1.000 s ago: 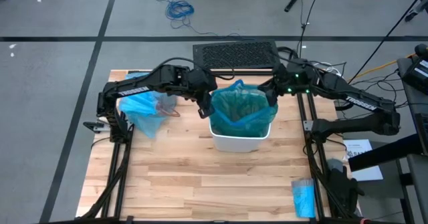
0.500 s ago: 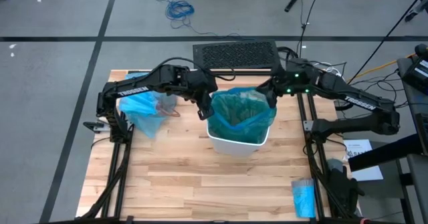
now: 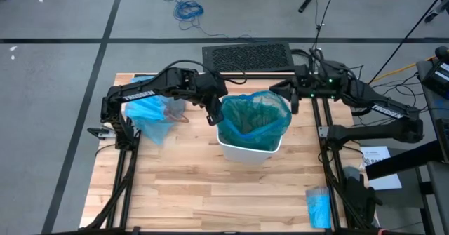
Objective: Place trash/remove bag and relplace
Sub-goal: Insert the new blue trash bag into the white trash bin
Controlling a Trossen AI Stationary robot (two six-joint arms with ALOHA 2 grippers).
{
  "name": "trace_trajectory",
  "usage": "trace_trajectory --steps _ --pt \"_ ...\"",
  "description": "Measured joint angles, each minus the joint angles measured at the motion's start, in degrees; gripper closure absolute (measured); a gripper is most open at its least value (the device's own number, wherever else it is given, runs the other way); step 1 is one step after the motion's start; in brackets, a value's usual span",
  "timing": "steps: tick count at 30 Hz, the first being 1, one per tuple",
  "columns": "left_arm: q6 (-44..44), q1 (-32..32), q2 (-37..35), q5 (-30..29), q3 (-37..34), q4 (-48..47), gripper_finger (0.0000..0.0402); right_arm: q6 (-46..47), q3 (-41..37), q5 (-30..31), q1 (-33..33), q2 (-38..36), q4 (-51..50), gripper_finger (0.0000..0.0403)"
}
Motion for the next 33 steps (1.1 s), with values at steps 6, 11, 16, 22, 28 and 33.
trace_trajectory --steps 6,11,16,22,28,33 --pt "0.96 0.00 -0.27 -0.20 0.00 0.04 0.0401 1.51 0.00 -7.61 2.99 2.38 -1.35 0.0403" --pt "1.55 0.02 -0.29 -0.44 0.00 0.61 0.0401 1.66 0.00 -7.93 3.64 6.78 0.89 0.0403" --pt "1.57 0.04 -0.29 -0.45 0.00 0.61 0.0401 1.49 0.00 -7.84 3.38 11.89 4.57 0.0403" --pt "1.45 0.04 -0.29 -0.44 0.00 0.55 0.0401 2.77 0.00 -7.47 -0.16 15.72 9.65 0.0403" --pt "1.40 0.02 -0.29 -0.46 0.00 0.44 0.0401 4.96 0.00 -7.73 -3.23 16.78 7.70 0.0403" --pt "1.40 0.02 -0.29 -0.44 0.00 0.42 0.0401 6.07 0.00 -8.27 -3.40 16.90 2.61 0.0403"
